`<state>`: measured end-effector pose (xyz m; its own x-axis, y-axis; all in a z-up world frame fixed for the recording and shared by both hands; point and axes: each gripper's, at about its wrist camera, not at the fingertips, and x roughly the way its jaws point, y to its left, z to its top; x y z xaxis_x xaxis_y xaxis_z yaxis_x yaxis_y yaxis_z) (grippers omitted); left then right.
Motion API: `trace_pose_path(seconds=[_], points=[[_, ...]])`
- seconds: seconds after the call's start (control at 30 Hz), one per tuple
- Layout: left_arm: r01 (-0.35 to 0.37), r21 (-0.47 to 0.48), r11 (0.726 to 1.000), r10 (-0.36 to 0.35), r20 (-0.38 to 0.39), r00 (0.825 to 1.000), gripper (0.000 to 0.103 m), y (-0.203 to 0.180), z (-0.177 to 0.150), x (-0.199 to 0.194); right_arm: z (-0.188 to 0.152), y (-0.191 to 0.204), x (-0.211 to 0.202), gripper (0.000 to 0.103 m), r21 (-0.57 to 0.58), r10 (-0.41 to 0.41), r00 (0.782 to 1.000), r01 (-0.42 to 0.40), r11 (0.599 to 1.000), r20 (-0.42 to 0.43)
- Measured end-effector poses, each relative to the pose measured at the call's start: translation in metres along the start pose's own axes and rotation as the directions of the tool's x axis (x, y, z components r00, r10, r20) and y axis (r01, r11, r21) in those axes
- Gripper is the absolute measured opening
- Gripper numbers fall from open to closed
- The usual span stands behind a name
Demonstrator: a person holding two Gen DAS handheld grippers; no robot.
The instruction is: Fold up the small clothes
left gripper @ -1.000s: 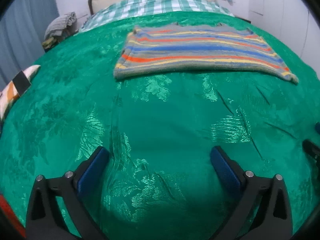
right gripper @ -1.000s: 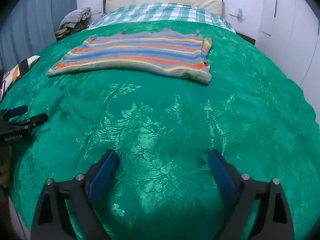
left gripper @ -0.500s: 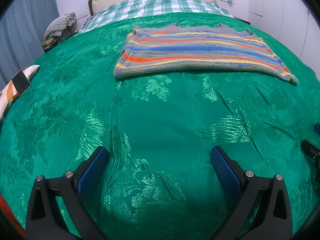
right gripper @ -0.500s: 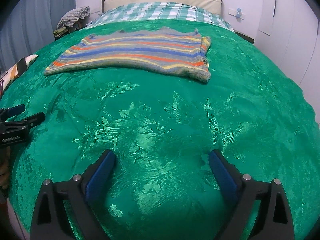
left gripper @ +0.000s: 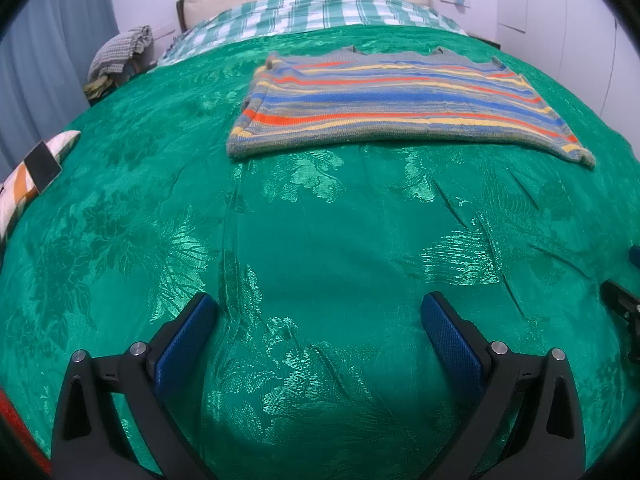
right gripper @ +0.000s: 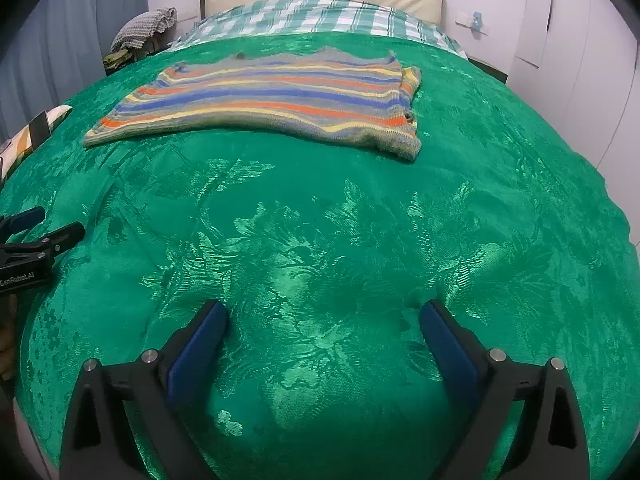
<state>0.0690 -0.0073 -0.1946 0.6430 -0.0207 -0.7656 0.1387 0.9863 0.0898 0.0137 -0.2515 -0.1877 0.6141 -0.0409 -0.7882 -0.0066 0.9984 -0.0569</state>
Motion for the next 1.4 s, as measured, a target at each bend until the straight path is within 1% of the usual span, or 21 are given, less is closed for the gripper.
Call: trace_pose_path(seconds=[0.7, 0.83, 1.07, 1.4], points=[[-0.002, 0.002, 1.0, 0.002, 0.004, 1.0, 0.102, -0.001, 0.0, 0.0, 0.003, 0.002, 0.003, 0.099, -0.006, -0.032, 0.999, 0.032, 0.999, -0.023], [-0.001, 0.002, 1.0, 0.001, 0.004, 1.0, 0.102, -0.001, 0.0, 0.0, 0.003, 0.005, 0.004, 0.101, -0.008, -0.059, 0.998, 0.059, 0.998, -0.033], [-0.003, 0.001, 1.0, 0.003, 0.005, 1.0, 0.102, -0.001, 0.0, 0.0, 0.003, 0.01, 0.003, 0.101, -0.015, -0.1, 0.994, 0.099, 0.995, -0.051], [-0.003, 0.0, 1.0, 0.003, 0.005, 1.0, 0.102, -0.002, -0.001, 0.0, 0.002, 0.014, 0.001, 0.102, -0.019, -0.125, 0.99, 0.124, 0.992, -0.06]])
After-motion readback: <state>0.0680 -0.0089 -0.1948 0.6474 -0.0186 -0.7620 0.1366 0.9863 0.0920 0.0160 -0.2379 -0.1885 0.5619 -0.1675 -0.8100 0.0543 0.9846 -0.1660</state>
